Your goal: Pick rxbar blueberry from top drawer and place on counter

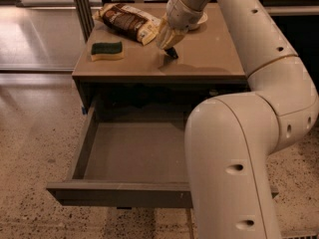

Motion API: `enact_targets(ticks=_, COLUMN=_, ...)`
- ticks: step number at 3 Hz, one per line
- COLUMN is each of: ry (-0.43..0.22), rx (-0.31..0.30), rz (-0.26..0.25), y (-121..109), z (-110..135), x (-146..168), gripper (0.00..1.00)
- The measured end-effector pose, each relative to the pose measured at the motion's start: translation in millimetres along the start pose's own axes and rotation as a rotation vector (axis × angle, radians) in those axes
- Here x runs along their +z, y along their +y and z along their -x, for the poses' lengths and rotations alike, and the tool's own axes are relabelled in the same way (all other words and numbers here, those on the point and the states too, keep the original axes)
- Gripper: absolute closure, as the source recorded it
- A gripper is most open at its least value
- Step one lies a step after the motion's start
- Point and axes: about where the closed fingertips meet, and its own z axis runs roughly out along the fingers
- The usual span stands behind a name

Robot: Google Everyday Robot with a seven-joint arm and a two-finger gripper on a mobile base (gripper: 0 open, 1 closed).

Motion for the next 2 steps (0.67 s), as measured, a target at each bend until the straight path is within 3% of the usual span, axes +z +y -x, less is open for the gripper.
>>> enact_targets(ticks=1, ry=0.107, rx=0.035, rz=0.044, y=-7.7, z=-31.5, x=39.9, gripper=1.00)
enact_targets(ticks=2, ry=0.111, rx=0.036, rz=0.031, y=-11.9, z=-34.5, x=45.3, gripper=0.81)
